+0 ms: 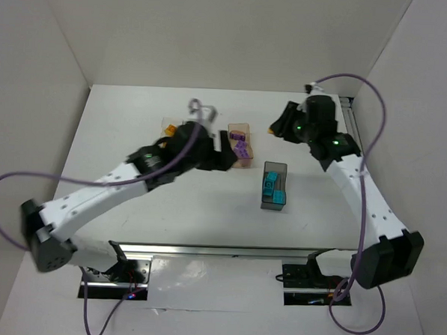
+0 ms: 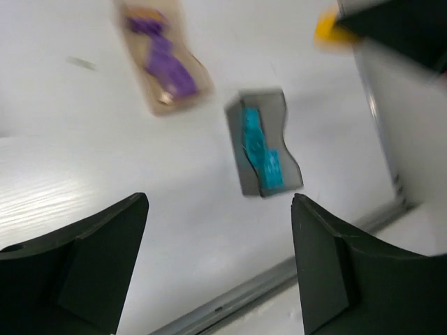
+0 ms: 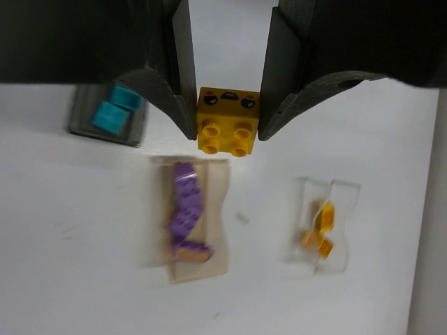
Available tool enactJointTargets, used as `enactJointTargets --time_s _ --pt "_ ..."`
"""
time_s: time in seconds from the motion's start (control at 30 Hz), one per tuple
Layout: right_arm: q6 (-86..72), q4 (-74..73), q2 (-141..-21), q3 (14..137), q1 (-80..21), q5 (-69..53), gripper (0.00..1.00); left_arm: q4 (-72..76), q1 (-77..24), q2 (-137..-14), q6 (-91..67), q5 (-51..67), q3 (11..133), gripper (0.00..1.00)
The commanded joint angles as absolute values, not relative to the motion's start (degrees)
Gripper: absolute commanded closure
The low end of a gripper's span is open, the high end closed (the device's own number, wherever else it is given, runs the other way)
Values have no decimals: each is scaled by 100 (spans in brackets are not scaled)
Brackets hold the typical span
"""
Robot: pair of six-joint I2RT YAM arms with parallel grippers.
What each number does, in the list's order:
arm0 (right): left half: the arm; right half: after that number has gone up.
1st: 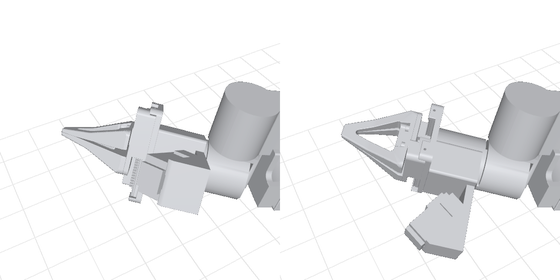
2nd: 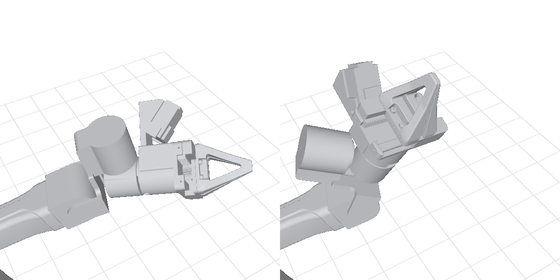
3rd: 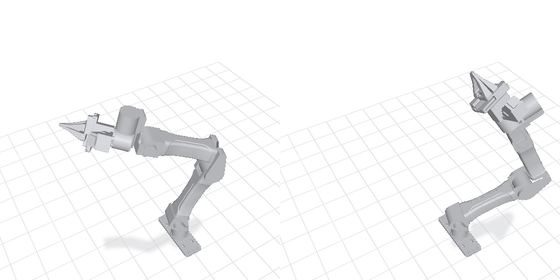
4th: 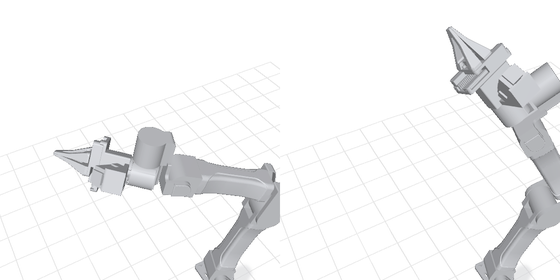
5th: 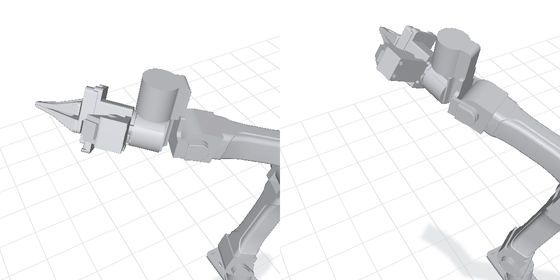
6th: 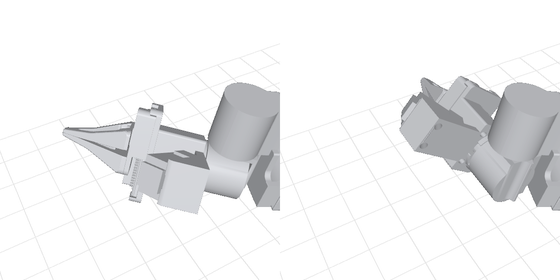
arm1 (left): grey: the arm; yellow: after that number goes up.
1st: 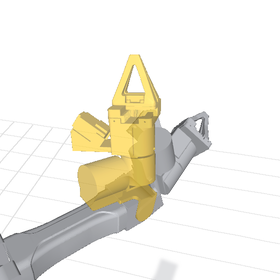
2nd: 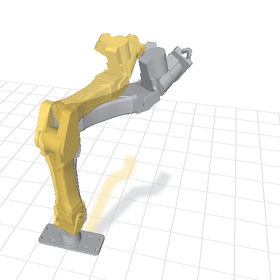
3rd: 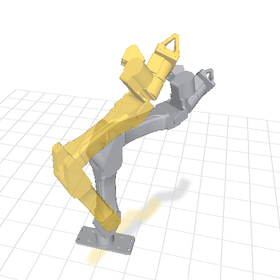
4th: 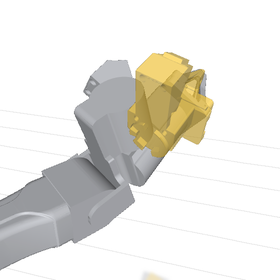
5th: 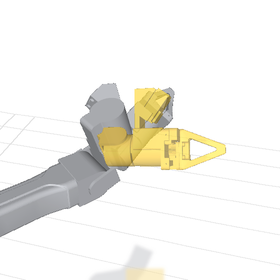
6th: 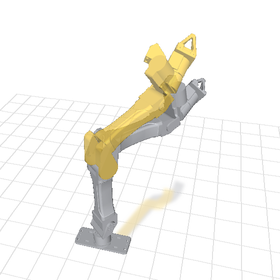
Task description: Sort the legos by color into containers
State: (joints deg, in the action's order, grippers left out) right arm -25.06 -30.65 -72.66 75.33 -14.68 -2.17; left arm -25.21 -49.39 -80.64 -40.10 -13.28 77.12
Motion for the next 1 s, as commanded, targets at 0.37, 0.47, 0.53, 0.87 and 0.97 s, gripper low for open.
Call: enactJointTargets --time_s 0.37,0.47,0.53,0.87,0.97 --pt "-2505 -1397 -11520 10351 -4121 -650 77 -4033 -1381 -5502 -4052 -782 6407 0" --pt "-2391 -1816 -12583 11659 -4245 -449 77 -4104 -1152 -5353 -3999 -669 6521 0" --pt "-2338 -2117 -13392 12732 -4298 -448 77 -4104 -985 -5283 -3938 -563 6582 0" --pt "-2391 -2030 -14353 13553 -4298 -703 30 -4210 -563 -5221 -3691 -220 6688 0" --pt "-2189 -2030 -13933 13282 -4298 -484 19 -4210 -510 -5221 -3691 -115 6636 0"
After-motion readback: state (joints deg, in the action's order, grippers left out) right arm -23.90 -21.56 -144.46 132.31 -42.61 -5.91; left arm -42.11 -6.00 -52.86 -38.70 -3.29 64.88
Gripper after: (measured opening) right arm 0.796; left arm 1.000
